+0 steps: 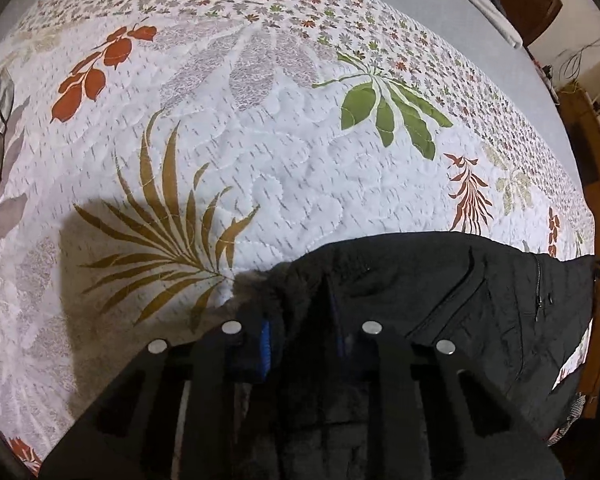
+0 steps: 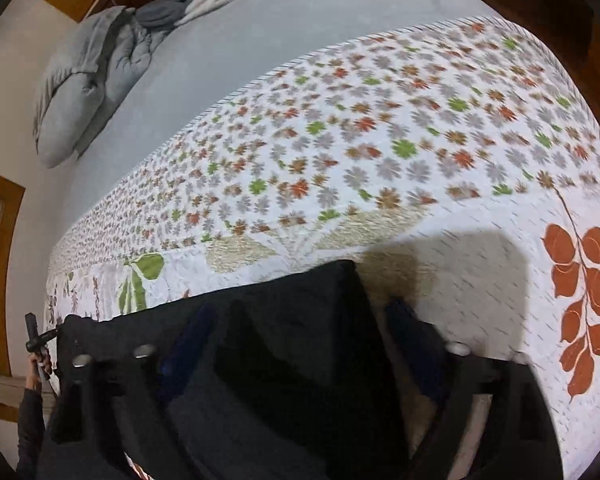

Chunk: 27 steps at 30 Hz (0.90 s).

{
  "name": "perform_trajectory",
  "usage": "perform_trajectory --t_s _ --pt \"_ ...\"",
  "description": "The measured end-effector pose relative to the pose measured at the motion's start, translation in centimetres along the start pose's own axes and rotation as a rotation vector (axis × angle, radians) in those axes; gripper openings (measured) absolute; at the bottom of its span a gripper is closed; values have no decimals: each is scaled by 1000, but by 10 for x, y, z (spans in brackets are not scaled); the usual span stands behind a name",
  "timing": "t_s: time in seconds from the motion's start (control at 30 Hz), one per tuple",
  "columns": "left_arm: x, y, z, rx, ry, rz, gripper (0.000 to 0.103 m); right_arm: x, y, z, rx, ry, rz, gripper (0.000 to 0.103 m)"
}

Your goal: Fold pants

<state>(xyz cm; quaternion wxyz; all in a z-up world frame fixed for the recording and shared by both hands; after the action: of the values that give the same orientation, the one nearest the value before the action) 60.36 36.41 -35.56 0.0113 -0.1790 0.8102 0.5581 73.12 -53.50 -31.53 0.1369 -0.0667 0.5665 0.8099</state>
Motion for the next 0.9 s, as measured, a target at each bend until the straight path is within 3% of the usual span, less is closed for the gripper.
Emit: perform_trajectory --t_s 0.03,0.1,0.57,0.9 --pt "0 2 -1 -1 -3 -8 18 3 1 5 -18 1 6 38" --pt "0 8 -2 1 -5 -35 16 9 5 11 -16 13 6 12" --pt "-2 62 -34 31 -76 -153 14 29 80 14 79 -2 -152 8" --pt "17 149 -82 109 -144 -305 14 55 171 32 99 12 -285 7"
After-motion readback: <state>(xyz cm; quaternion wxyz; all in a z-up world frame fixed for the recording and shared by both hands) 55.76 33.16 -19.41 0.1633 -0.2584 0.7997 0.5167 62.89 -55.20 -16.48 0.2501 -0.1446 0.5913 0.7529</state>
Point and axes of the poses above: each gripper's, at about its wrist camera, not at the fingertips, and y roughly against the way its jaws point, z to its left, x to its underside, the point moved 10 cm from there along -y, roughly the way its jaws point, and after that the axes turned 7 degrees about x, right-handed, at the moved point
